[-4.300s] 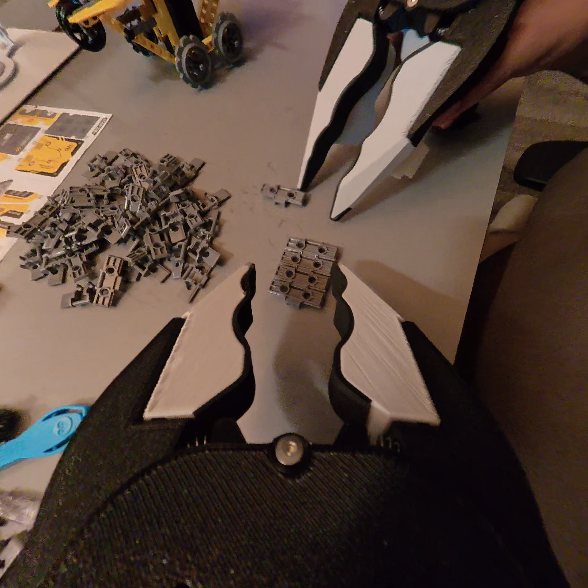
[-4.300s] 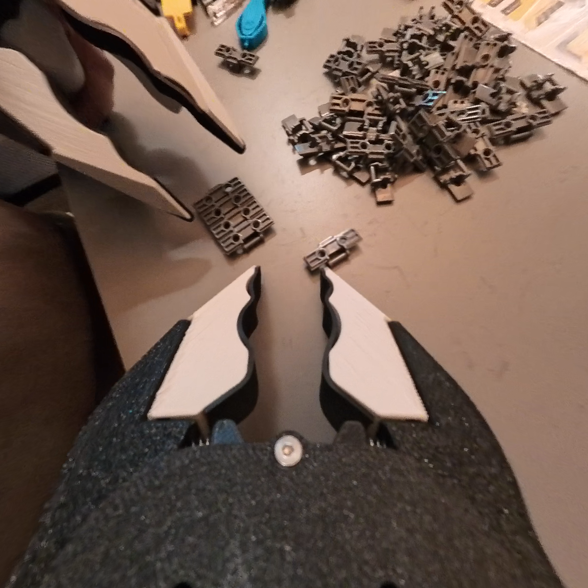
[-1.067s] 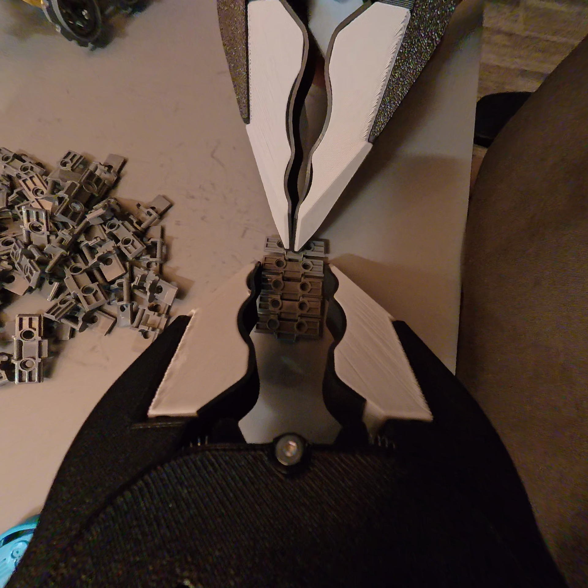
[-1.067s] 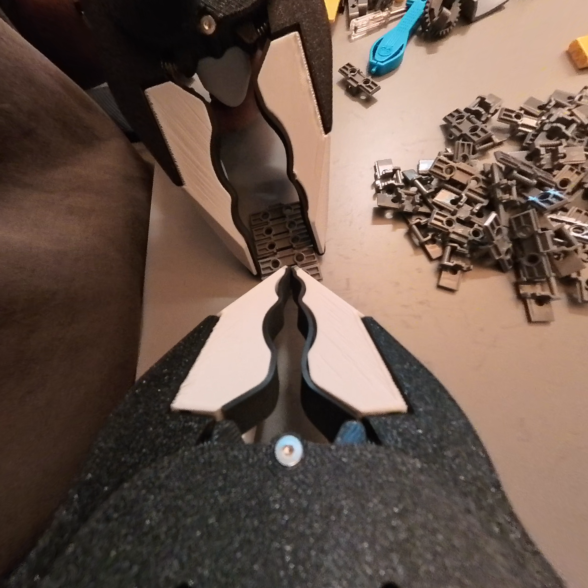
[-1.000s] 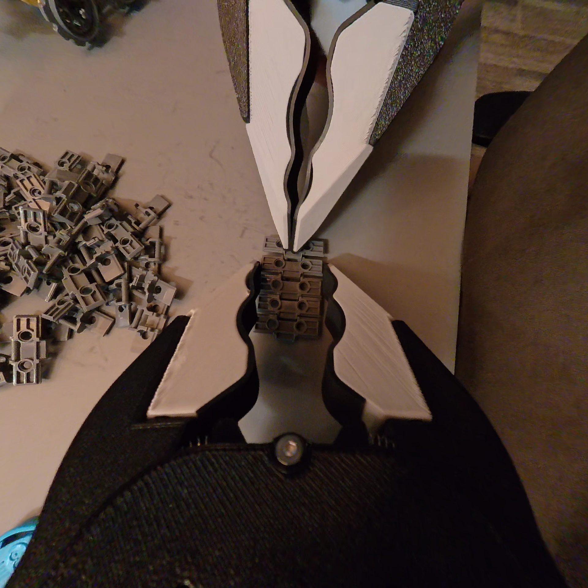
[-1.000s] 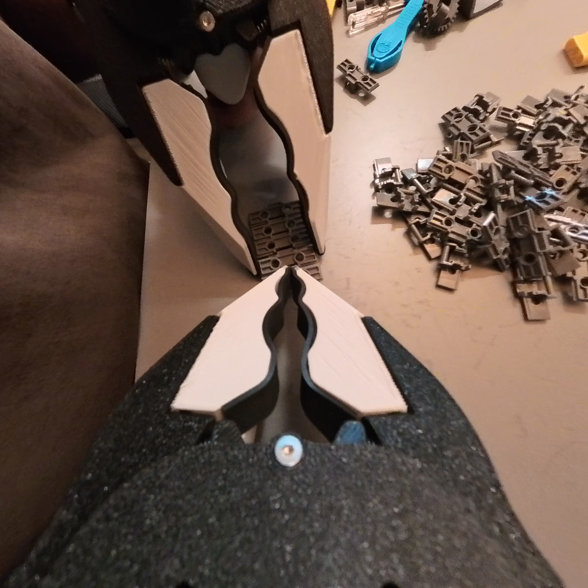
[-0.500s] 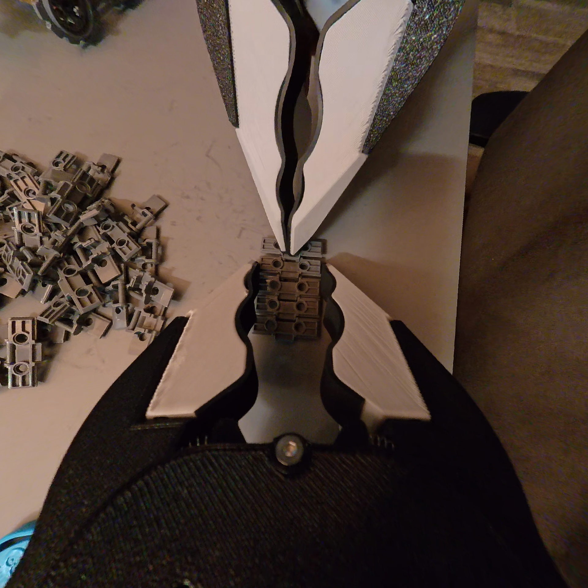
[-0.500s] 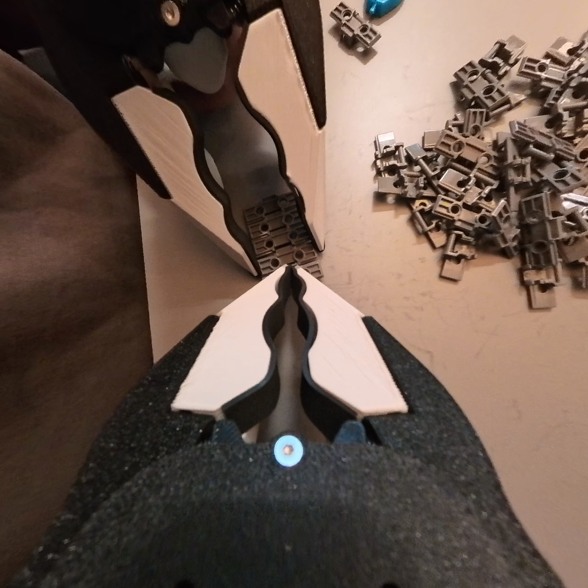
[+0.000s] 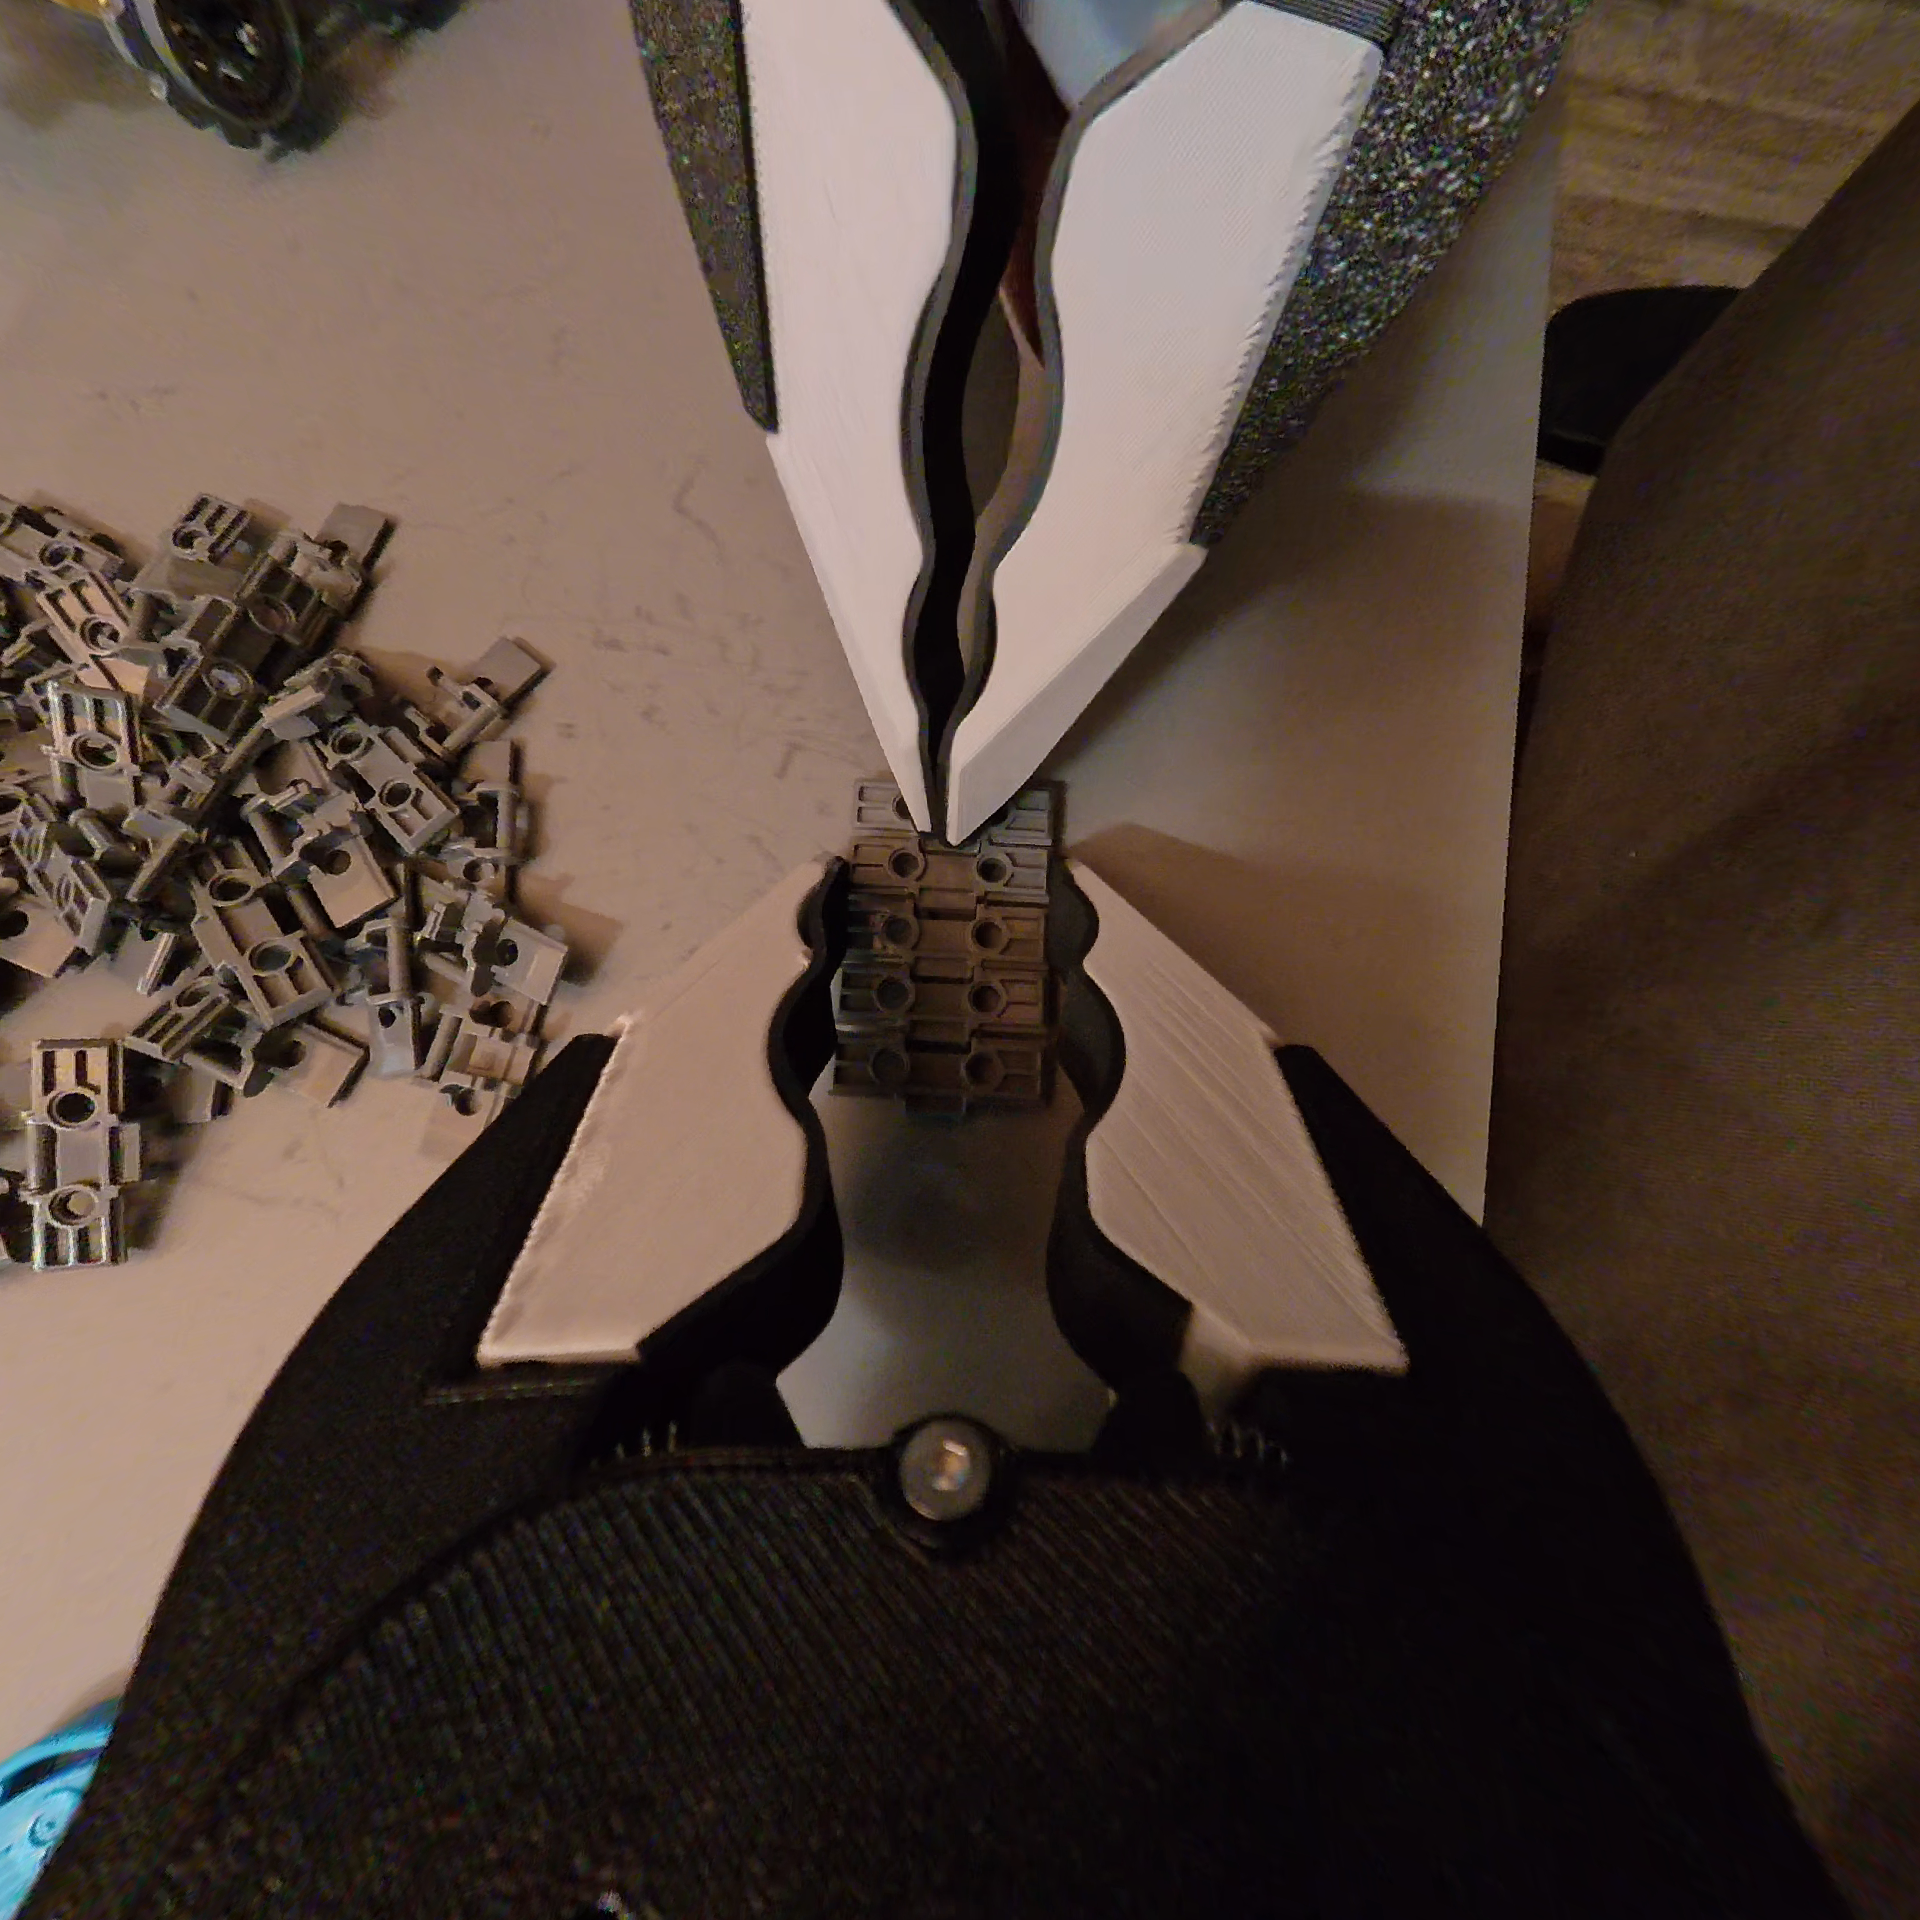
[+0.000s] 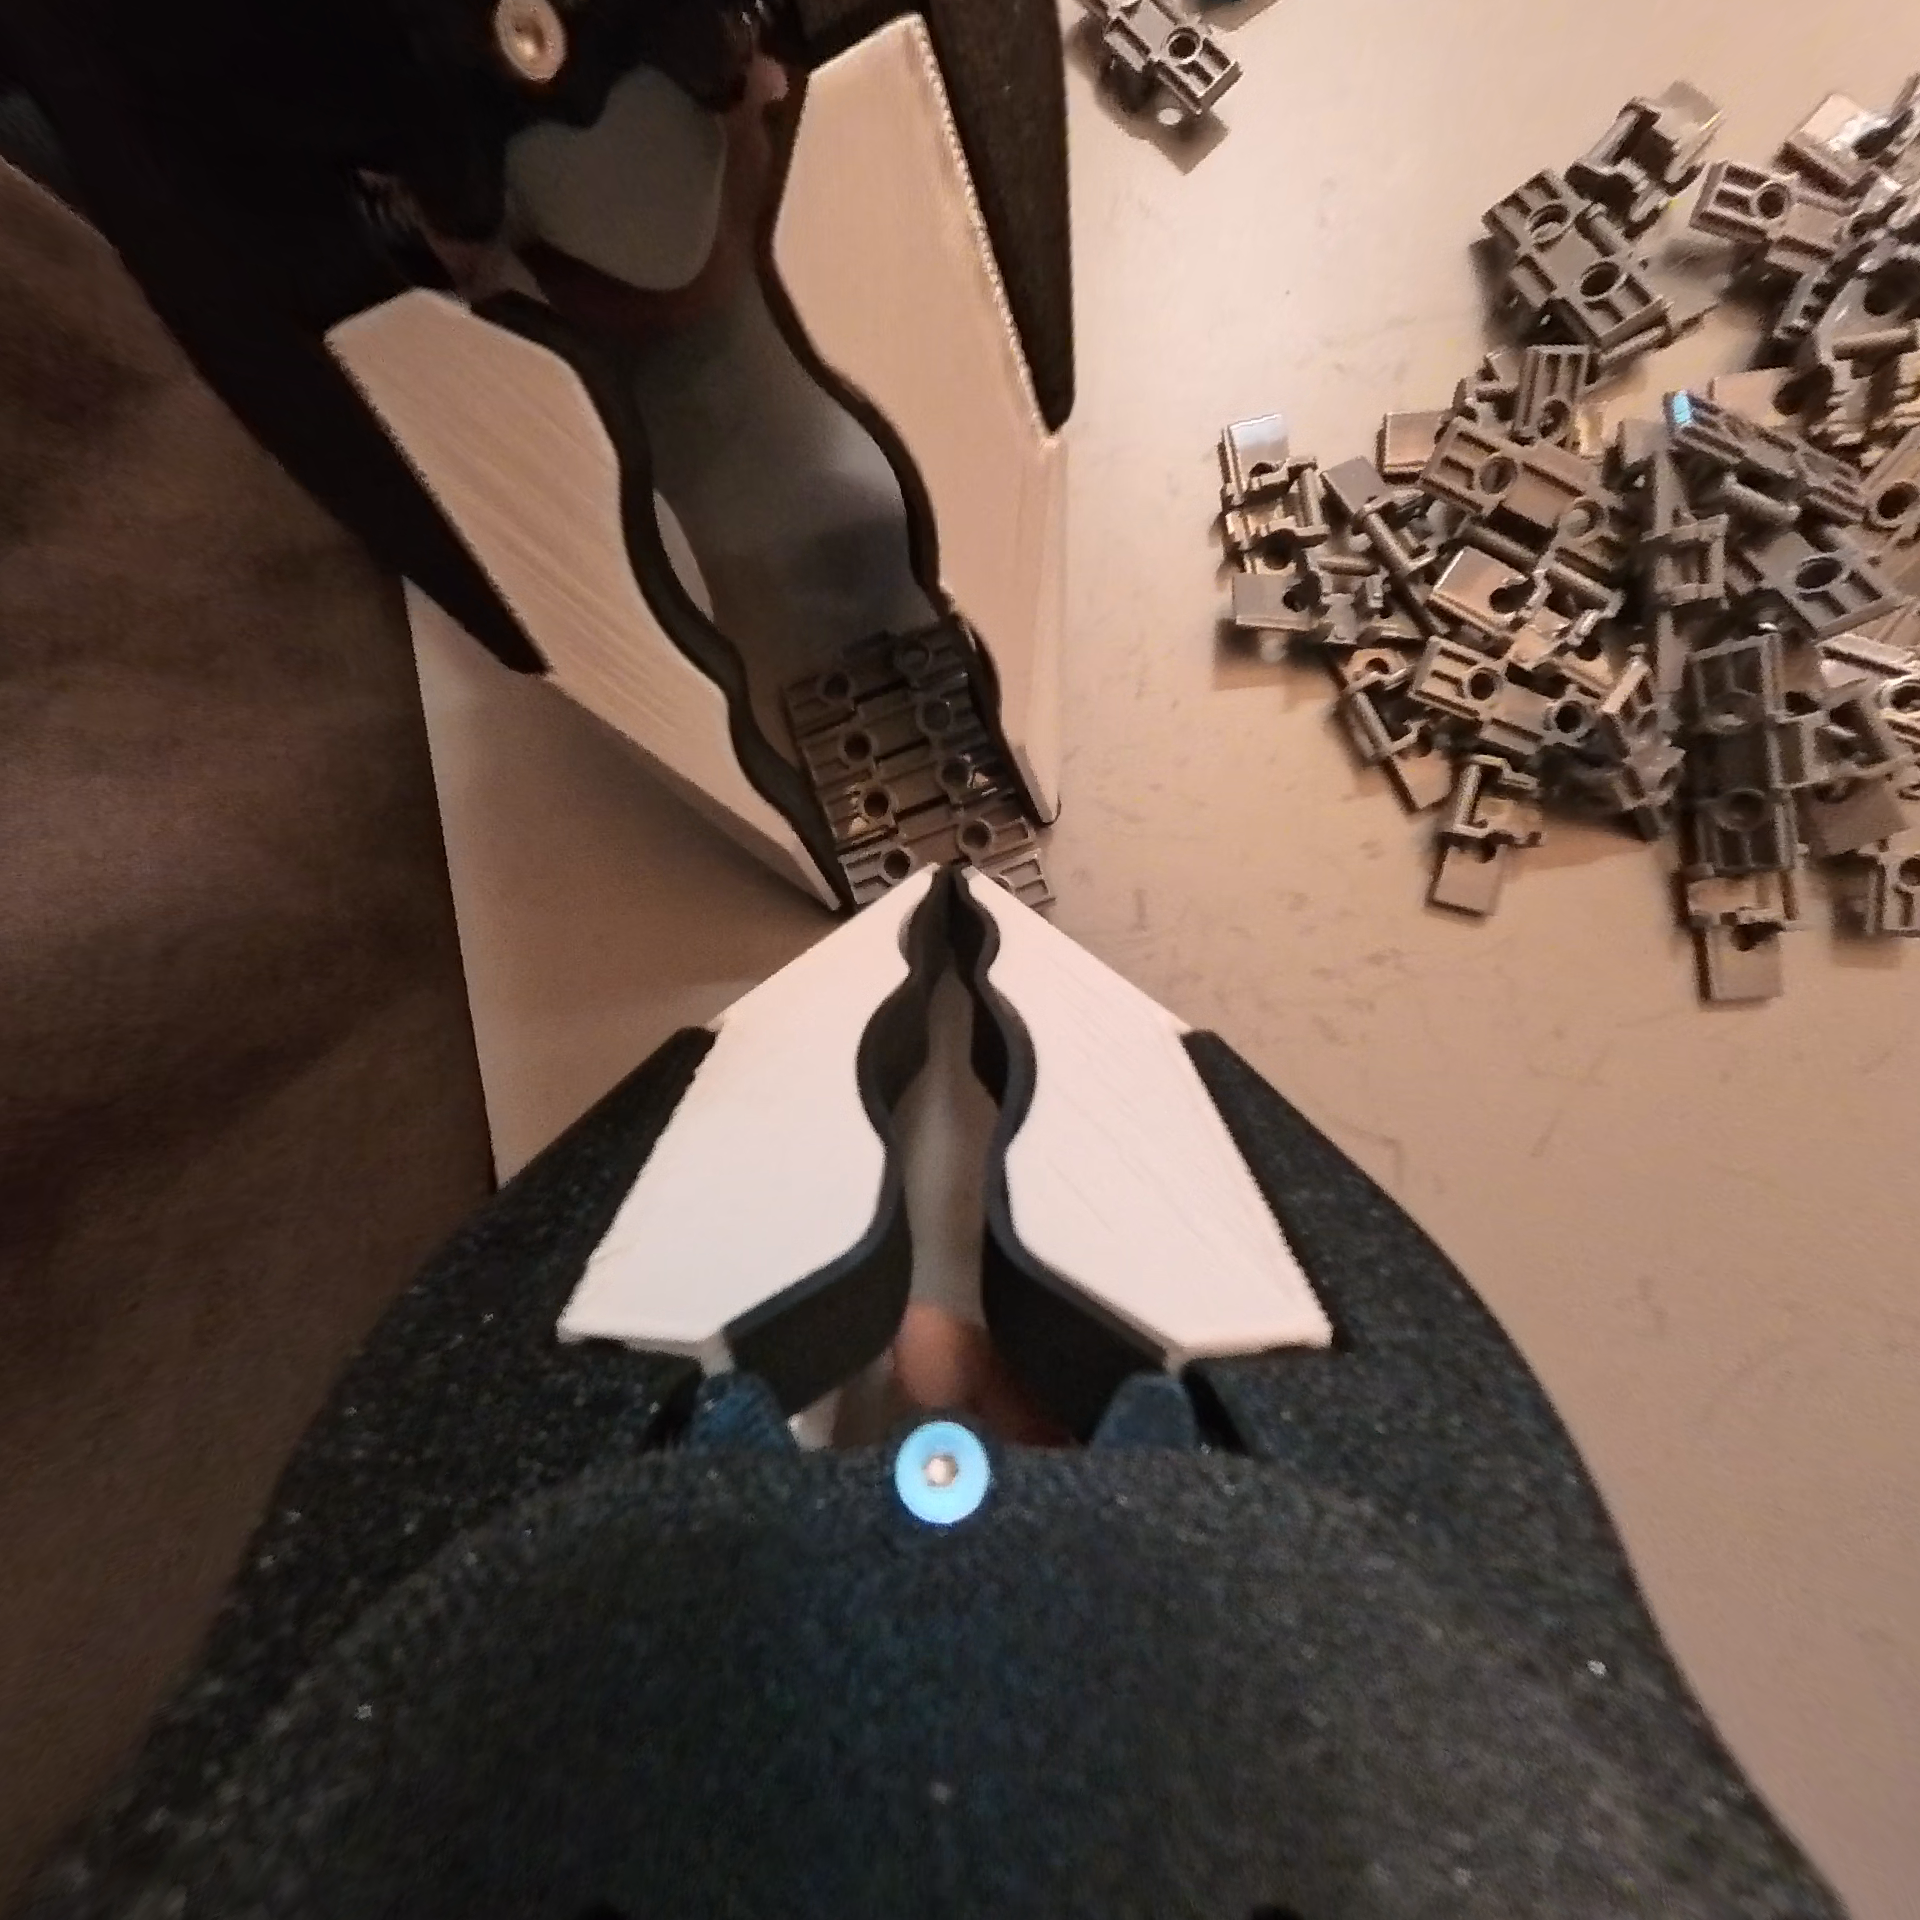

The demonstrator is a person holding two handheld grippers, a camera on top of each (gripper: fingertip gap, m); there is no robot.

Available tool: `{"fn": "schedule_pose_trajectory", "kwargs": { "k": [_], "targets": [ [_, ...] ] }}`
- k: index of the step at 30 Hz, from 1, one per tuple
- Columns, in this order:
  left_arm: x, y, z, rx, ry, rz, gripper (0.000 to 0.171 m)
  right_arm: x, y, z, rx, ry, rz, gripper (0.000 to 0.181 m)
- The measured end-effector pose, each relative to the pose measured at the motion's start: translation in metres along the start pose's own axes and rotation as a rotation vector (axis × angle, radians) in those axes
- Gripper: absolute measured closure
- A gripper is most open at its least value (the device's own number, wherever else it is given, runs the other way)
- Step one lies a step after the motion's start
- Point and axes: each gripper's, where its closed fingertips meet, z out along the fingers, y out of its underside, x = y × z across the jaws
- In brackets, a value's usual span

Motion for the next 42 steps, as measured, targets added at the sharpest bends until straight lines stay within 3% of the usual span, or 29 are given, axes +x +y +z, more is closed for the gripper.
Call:
{"fn": "schedule_pose_trajectory", "kwargs": {
  "k": [5, 6, 10, 14, 18, 25, 28, 31, 35, 38, 42],
  "targets": [
    [0.0, 0.0, 0.0, -0.001, 0.004, -0.005, 0.134, 0.0, -0.002, -0.002, 0.092, -0.015, 0.006, 0.181],
    [0.001, 0.0, 0.0, 0.0, 0.011, -0.005, 0.134, -0.002, -0.004, -0.004, 0.127, -0.035, 0.029, 0.169],
    [-0.002, 0.0, -0.004, 0.014, -0.006, 0.007, 0.124, -0.003, -0.012, -0.019, 0.268, -0.054, 0.082, 0.161],
    [-0.008, 0.008, -0.014, 0.002, -0.024, -0.023, 0.123, 0.003, -0.002, -0.021, 0.275, 0.022, 0.067, 0.145],
    [0.0, 0.005, -0.023, 0.028, 0.021, -0.049, 0.123, -0.004, 0.006, -0.014, 0.257, 0.0, 0.066, 0.14],
    [-0.011, -0.006, -0.037, 0.09, -0.025, -0.081, 0.123, 0.002, 0.001, -0.018, 0.316, 0.019, 0.071, 0.134],
    [-0.026, -0.015, -0.046, 0.133, -0.074, -0.103, 0.122, 0.015, 0.001, -0.025, 0.304, 0.075, 0.056, 0.128],
    [-0.053, -0.039, -0.073, 0.231, -0.179, -0.095, 0.121, 0.06, -0.001, -0.051, 0.267, 0.338, -0.05, 0.124],
    [-0.102, -0.069, -0.107, 0.355, -0.383, -0.072, 0.126, 0.104, -0.04, -0.1, 0.475, 0.588, -0.115, 0.122],
    [-0.134, -0.06, -0.095, 0.296, -0.415, -0.106, 0.128, 0.118, -0.055, -0.089, 0.507, 0.621, -0.116, 0.105],
    [-0.136, -0.044, -0.071, 0.271, -0.327, -0.162, 0.14, 0.116, -0.041, -0.046, 0.413, 0.525, -0.035, 0.098]
  ]
}}
